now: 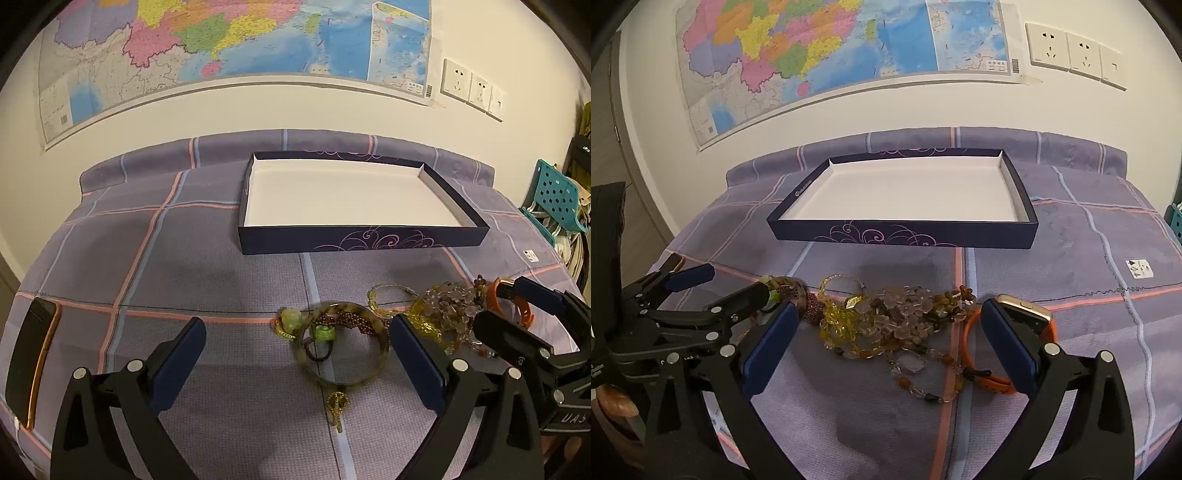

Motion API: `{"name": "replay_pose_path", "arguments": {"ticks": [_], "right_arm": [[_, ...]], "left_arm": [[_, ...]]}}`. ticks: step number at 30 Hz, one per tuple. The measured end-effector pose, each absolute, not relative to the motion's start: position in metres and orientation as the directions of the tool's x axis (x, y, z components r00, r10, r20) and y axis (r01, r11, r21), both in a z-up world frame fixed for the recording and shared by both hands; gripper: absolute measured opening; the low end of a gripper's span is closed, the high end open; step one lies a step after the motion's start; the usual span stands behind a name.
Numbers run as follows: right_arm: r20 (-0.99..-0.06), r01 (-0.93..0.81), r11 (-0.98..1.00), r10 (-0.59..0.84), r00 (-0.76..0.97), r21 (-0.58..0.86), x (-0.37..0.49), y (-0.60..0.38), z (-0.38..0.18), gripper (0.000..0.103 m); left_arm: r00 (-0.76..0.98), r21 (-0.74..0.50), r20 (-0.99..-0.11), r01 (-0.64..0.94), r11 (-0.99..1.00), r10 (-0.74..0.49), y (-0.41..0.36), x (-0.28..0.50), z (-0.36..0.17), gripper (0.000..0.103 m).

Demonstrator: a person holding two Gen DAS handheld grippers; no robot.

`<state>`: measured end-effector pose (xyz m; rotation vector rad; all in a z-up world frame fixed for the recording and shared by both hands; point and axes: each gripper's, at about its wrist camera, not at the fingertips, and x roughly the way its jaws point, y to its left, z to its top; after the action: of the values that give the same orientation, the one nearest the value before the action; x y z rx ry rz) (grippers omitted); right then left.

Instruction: Organize jewelry

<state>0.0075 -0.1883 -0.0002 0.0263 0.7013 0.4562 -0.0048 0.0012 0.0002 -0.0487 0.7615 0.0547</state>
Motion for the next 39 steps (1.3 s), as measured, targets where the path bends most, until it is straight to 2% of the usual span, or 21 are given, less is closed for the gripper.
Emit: {"name": "replay_pose_path", "arguments": {"ticks": [15,25,27,39], "right_arm": [[-0.620,-0.401,0.903,0.406,0.671,0.158,0.0053,-0.1872,0.0017,0.097],[-0.604,-0.400,0.895,0.431,0.671,0.194,0.0081,-0.1890,-0.0013,0.097],[-0.624,-0.401,0.902,0.408,0.667,0.161,0.0091,-0.1875,-0.0019,0.097],[-0.617,-0.402,0.893,0.435,0.656,0.203,0.0087,-0.1865,-0.0032,0.097]], "left_arm": [[0.722,-0.022,-0.691,-0.067,0.997,0.033,0.0017,-0.0044,0.0006,0.096],[0.723,-0.023,-0.690,-0.068,0.997,0.033,0.0024,-0.0038,0.0008,0.096],[0.722,-0.022,-0.691,-0.067,0.998,0.033,0.0024,-0.0036,0.0012,0.096],[0.725,-0.018,-0.687,-0.068,0.997,0.037,0.0029,-0.0043,0.0019,0.096]]}}
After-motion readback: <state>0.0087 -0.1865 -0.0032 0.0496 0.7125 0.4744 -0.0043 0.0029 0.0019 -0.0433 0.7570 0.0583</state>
